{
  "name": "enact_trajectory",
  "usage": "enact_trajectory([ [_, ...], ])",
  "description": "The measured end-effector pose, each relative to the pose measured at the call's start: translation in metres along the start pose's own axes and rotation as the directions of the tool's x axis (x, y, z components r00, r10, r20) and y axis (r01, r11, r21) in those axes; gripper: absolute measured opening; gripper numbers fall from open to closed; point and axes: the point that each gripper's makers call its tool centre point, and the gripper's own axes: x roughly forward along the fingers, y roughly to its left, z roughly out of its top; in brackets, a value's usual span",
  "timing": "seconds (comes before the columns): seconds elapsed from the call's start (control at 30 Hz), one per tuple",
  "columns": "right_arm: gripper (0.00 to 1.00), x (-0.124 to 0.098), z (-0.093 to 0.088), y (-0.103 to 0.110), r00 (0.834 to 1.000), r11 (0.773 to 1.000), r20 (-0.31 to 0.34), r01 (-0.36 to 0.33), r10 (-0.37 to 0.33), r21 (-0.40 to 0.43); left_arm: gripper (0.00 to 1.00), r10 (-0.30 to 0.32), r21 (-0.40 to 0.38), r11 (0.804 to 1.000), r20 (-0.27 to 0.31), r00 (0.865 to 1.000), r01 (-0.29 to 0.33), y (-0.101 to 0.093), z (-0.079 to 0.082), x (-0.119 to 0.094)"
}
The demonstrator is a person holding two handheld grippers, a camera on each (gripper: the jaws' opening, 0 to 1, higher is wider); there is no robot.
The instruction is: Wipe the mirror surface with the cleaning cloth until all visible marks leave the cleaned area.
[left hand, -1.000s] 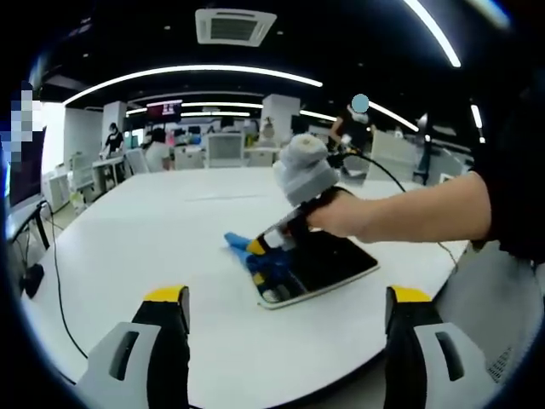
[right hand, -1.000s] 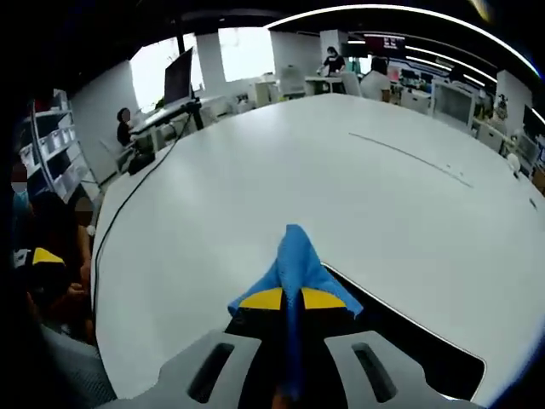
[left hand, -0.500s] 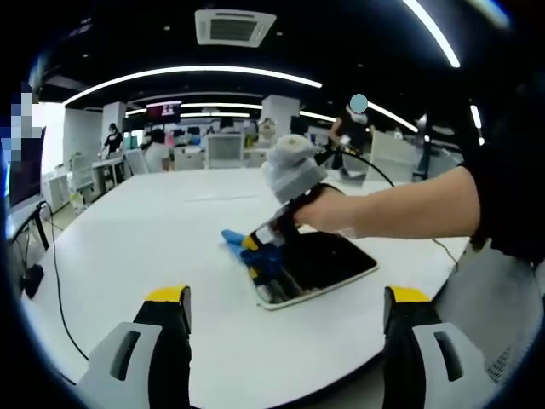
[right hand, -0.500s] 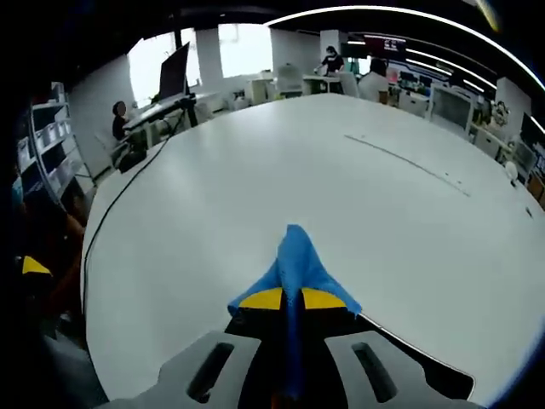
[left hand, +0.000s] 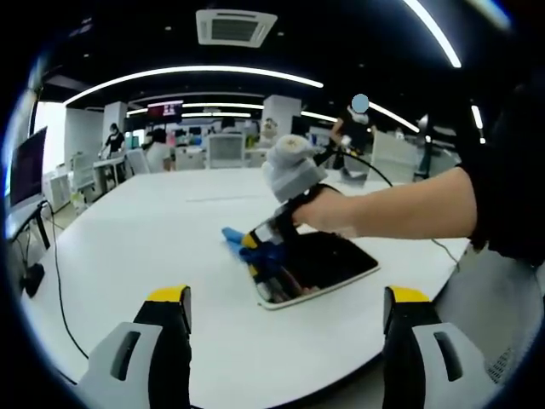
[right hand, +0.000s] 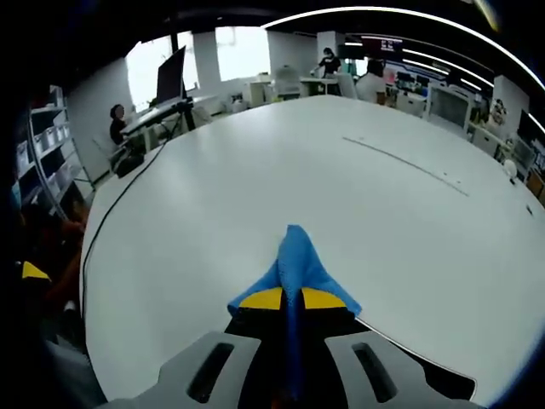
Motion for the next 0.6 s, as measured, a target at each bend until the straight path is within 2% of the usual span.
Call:
enact_trajectory([
  [0.23, 0.01, -0.004, -0.003, -0.003, 1.000, 1.000, -0.006, -0.001, 0.001, -0.025, 0.94, 0.001, -0.001, 1.000, -0.002, 1.000, -0.001, 0.000, 0.000, 0.000],
  [0.6, 0.00, -0.015, -0.013, -0.026, 1.000, 1.000, -0.021, 0.010, -0.010, -0.002, 0.93, 0.002, -0.001, 1.000, -0.003, 1.000, -0.002, 0.001, 0.000, 0.000],
])
